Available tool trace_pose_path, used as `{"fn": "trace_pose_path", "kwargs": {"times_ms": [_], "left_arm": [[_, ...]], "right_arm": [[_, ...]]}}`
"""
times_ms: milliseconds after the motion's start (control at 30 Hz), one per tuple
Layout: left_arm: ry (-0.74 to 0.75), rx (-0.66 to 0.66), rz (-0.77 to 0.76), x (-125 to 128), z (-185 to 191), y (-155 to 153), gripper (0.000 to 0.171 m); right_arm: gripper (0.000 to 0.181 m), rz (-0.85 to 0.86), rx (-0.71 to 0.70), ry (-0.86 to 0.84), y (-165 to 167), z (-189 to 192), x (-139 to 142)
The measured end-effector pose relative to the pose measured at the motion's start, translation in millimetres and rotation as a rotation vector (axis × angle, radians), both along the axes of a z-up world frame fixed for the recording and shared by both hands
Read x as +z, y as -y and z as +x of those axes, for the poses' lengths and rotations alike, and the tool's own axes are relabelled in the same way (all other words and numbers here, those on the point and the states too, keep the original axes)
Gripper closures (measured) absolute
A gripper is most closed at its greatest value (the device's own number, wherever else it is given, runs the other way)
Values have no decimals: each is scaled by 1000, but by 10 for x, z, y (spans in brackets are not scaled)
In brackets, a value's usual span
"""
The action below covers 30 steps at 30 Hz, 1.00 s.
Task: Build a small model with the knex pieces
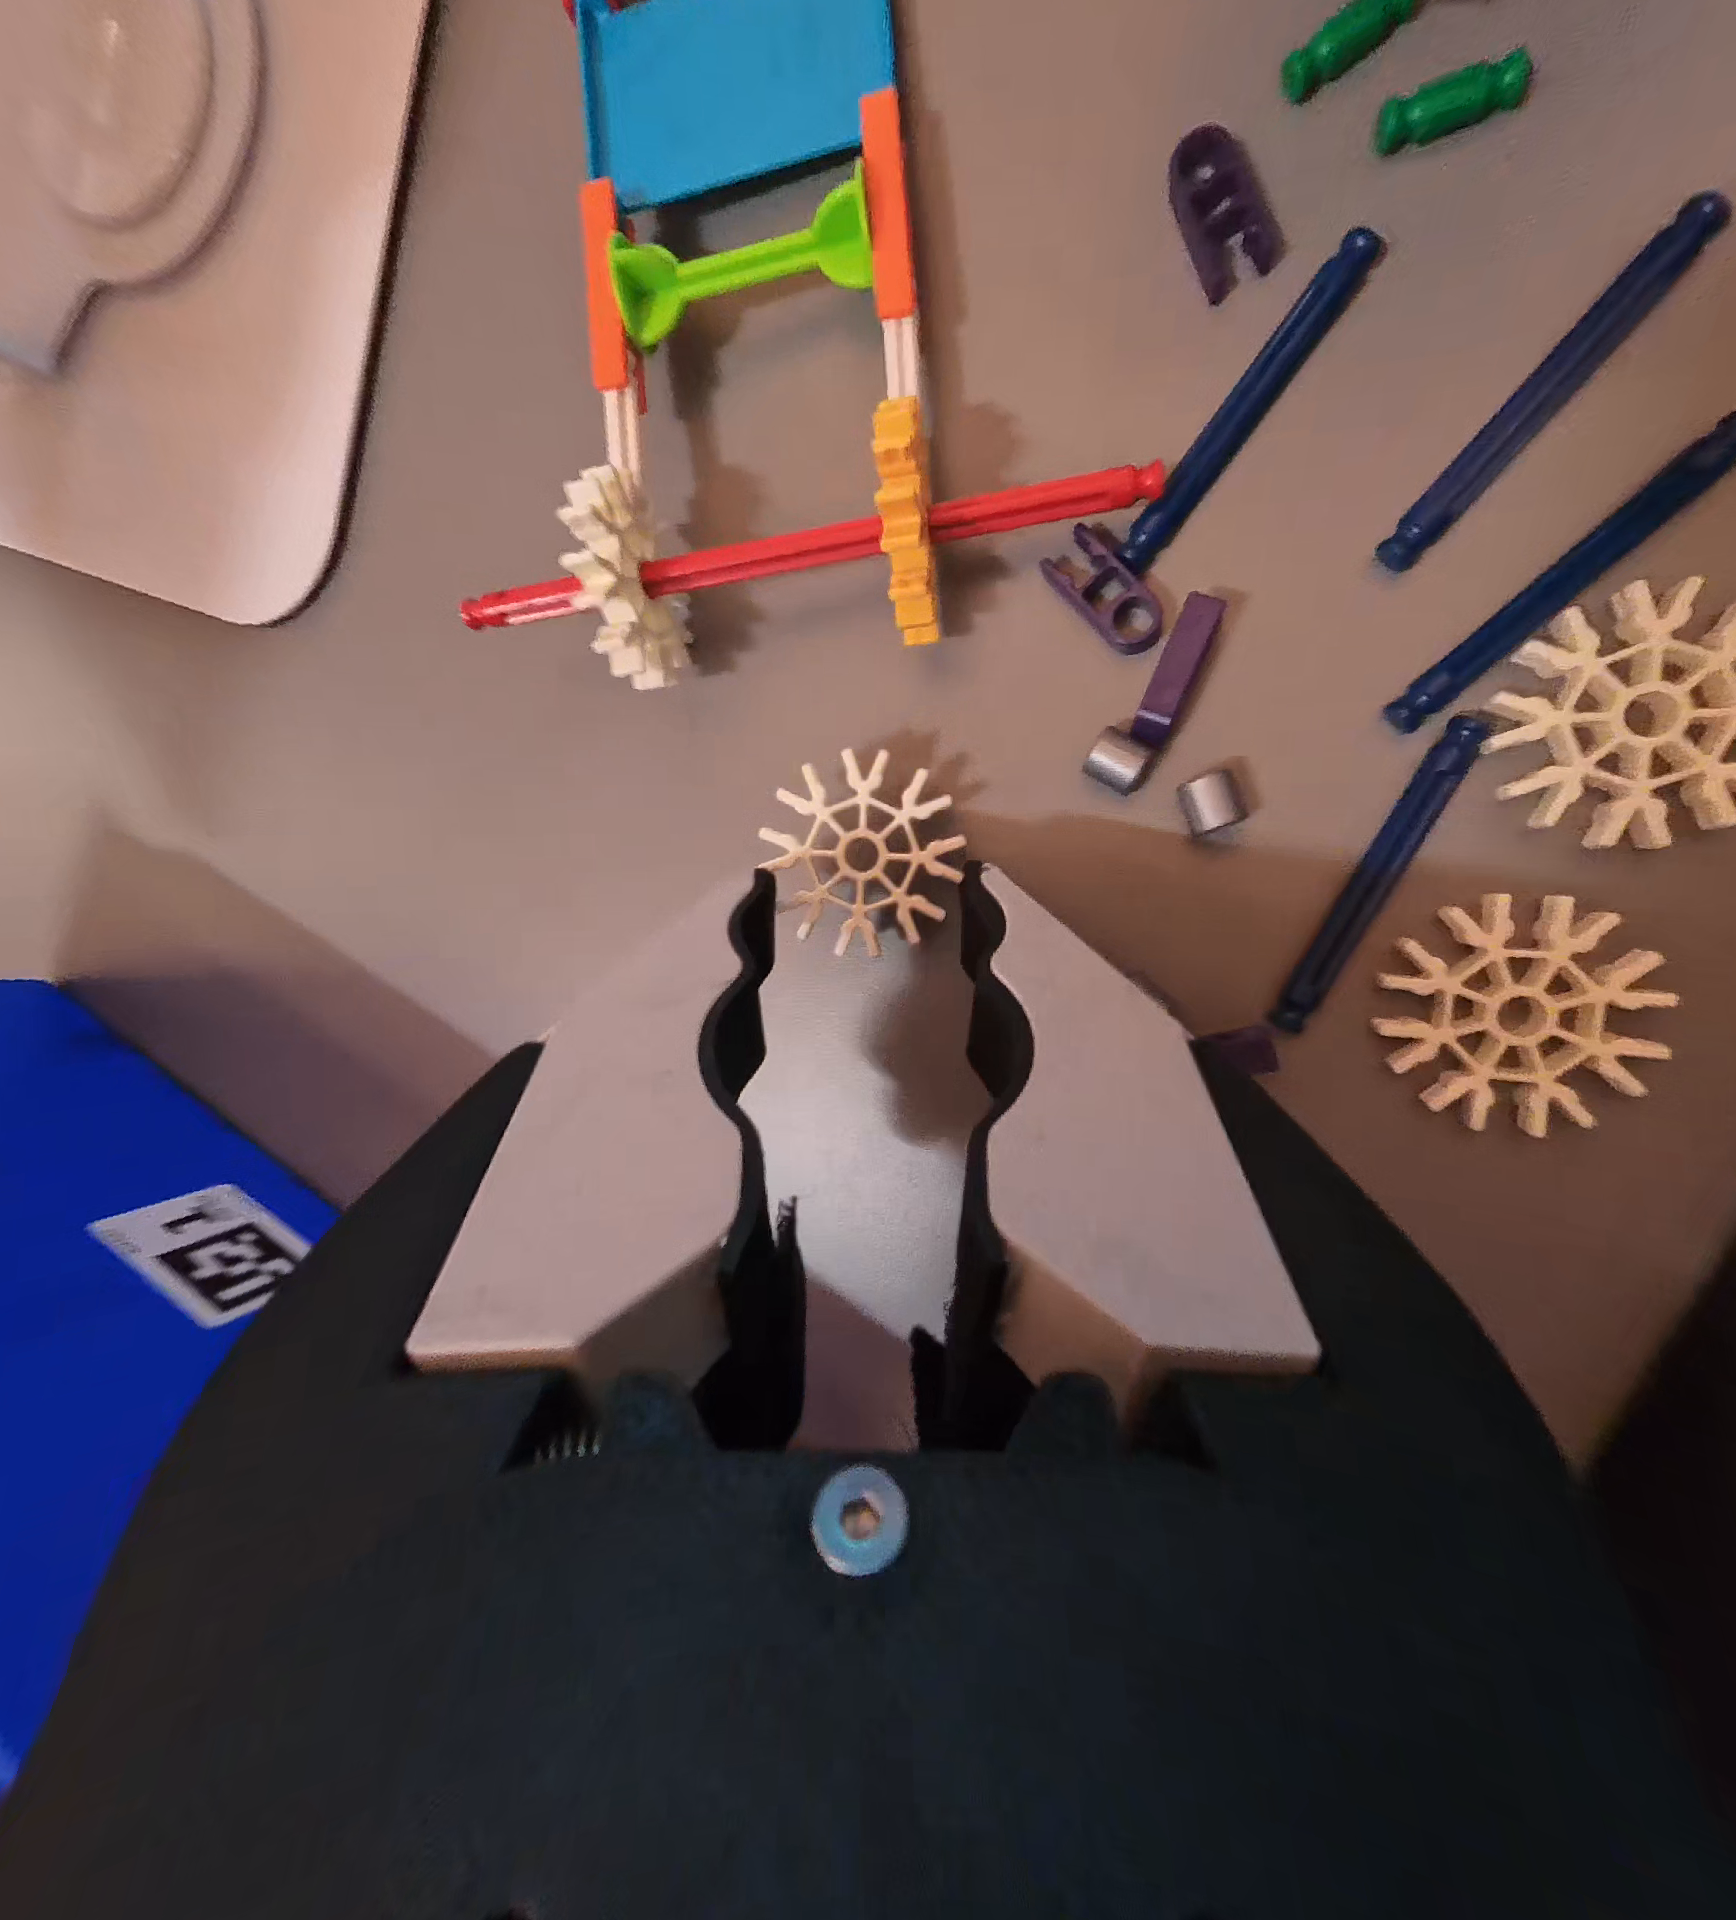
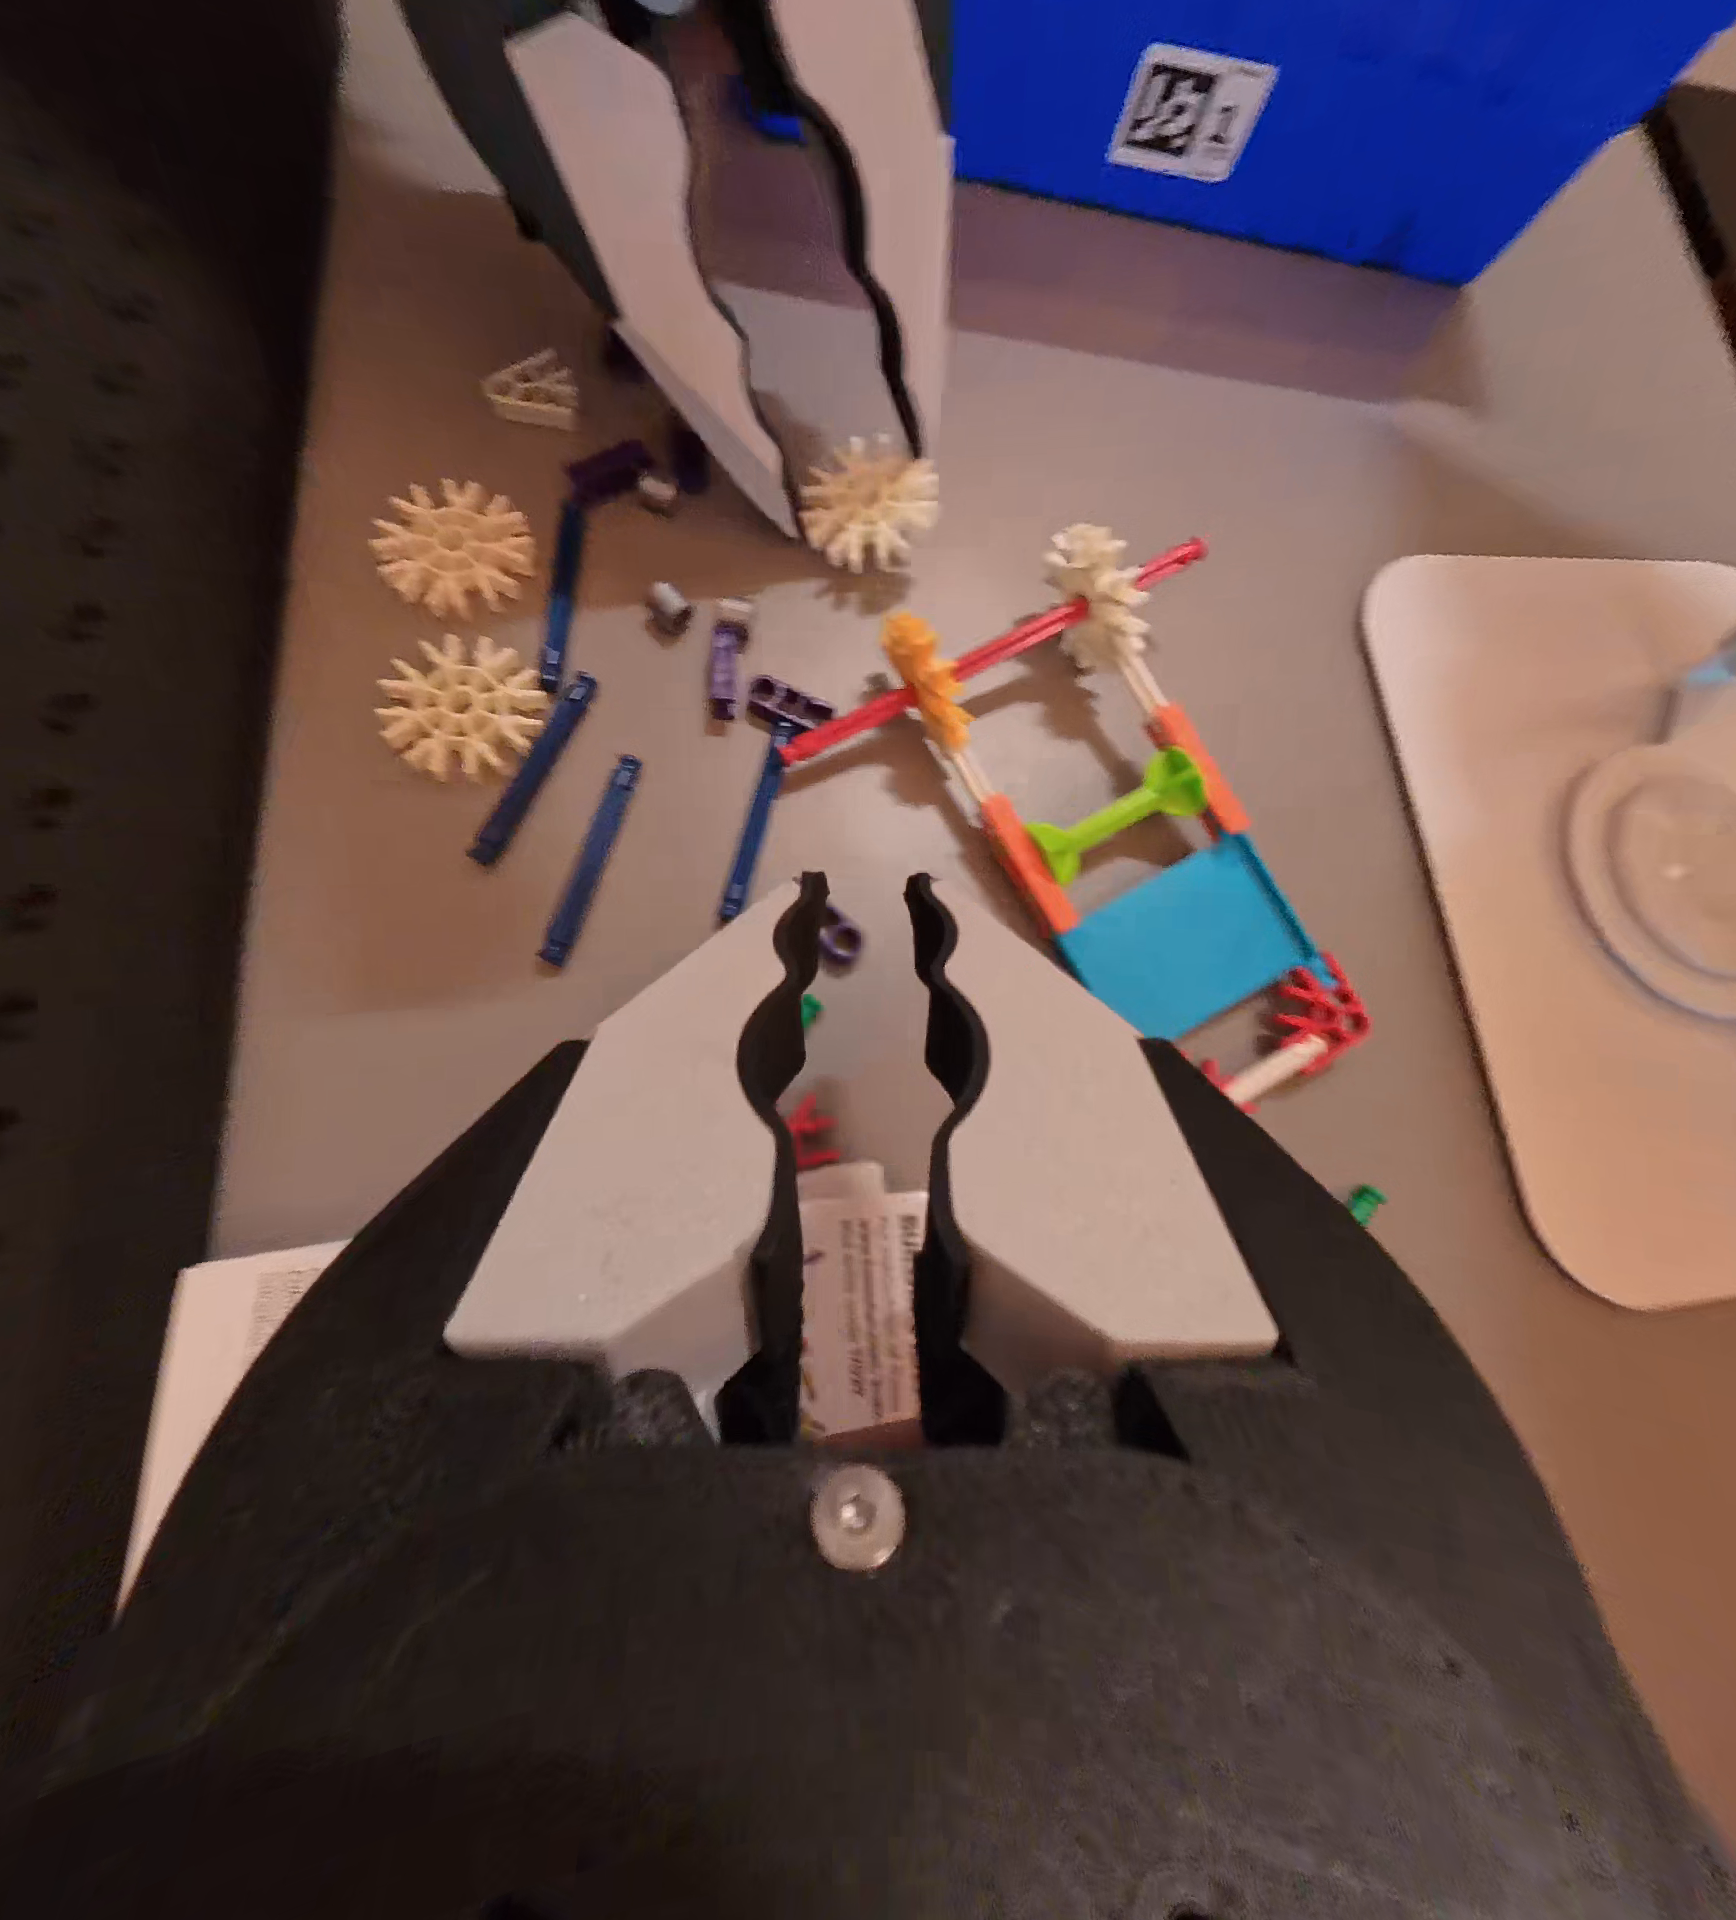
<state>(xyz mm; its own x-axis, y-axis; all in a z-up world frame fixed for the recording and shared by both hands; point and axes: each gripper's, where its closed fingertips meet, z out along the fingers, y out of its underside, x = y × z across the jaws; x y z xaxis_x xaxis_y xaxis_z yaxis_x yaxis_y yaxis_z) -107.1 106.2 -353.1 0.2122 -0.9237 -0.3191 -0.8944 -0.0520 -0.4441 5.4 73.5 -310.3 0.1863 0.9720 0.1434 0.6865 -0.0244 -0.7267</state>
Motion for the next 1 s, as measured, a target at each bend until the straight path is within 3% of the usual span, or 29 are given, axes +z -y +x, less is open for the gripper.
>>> {"fn": "trace_pose_path", "kwargs": {"times_ms": [233, 533, 600, 767, 900, 1000], "left_arm": [[52, 55, -28, -18, 11, -8, 137], [155, 80, -15, 211, 33, -22, 125], [150, 72, -19, 356, 85, -61, 125], [-8, -7, -158, 441, 179, 11, 128], [109, 48, -78, 608, 240, -108, 129], [150, 107, -39, 526, 141, -147, 130]], "right_arm": [[161, -99, 56, 51, 277, -227, -81], [164, 10, -213, -272, -304, 266, 680], [164, 27, -224, -278, -324, 297, 699], [164, 31, -214, -244, -325, 272, 608], [163, 8, -211, -248, -327, 276, 562], [163, 1, -204, -250, -322, 272, 557]]}}
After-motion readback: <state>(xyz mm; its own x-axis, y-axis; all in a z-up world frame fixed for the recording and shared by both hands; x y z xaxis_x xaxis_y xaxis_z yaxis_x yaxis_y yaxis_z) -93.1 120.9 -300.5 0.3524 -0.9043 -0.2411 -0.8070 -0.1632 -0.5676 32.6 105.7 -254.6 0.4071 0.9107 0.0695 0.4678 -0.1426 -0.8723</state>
